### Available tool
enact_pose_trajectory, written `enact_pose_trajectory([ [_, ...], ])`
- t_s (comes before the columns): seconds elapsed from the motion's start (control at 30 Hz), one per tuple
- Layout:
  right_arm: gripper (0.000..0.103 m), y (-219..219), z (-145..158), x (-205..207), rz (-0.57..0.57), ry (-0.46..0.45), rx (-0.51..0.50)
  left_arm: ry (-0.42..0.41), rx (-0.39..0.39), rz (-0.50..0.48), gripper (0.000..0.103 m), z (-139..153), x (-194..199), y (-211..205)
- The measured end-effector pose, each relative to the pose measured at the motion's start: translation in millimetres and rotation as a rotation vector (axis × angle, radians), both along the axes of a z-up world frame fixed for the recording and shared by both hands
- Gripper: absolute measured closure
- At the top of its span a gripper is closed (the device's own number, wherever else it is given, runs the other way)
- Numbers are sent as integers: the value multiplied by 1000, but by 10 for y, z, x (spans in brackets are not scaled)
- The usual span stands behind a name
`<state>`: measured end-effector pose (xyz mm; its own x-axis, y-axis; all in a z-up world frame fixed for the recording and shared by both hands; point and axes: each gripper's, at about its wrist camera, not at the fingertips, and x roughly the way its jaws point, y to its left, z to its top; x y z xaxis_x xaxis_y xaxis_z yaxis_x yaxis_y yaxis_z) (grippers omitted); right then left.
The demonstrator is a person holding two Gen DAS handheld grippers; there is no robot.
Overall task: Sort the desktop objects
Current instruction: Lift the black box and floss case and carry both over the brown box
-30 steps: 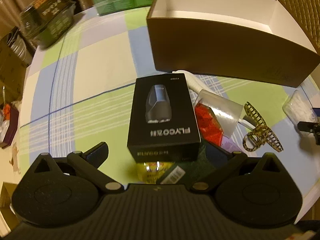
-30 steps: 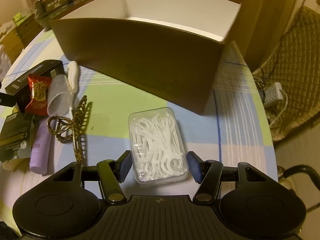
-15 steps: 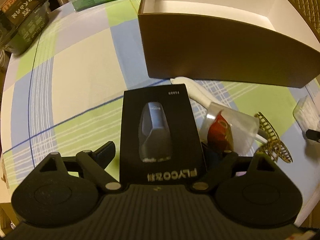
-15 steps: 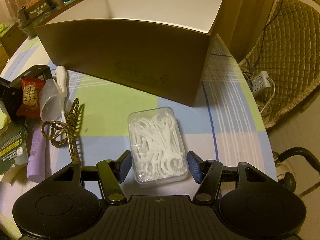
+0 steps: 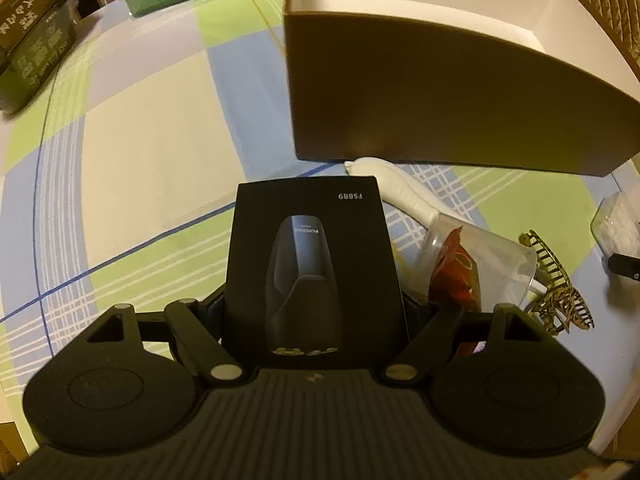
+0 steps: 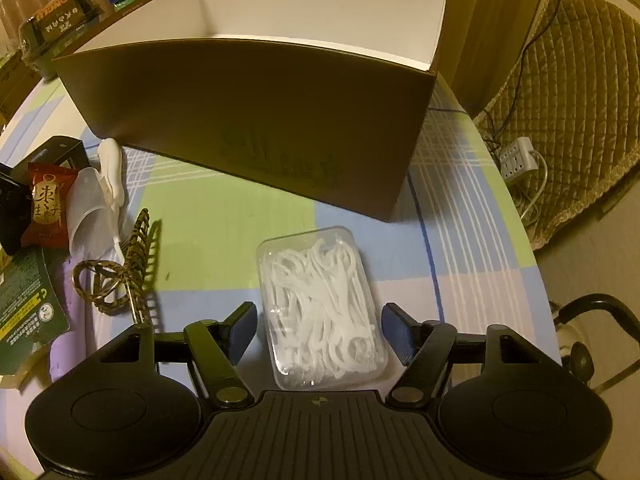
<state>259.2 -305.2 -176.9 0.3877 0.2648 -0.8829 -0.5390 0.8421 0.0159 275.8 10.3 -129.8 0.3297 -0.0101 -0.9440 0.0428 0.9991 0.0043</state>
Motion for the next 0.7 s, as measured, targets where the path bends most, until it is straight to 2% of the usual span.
enact_pose_trajectory([
  [0.3, 36, 21, -74, 51, -5, -2, -21, -61, 4, 3, 26, 196, -114, 107],
  [0.33, 37, 25, -75, 49, 5, -7, -20, -68, 4, 3, 26, 221, -128, 116],
  [0.37, 47, 29, -72, 46, 11, -11, -16, -74, 3, 5, 26, 244, -142, 123],
  [0.7, 48, 86, 122, -69, 9, -25, -2, -139, -10, 3, 26, 522, -296, 99],
])
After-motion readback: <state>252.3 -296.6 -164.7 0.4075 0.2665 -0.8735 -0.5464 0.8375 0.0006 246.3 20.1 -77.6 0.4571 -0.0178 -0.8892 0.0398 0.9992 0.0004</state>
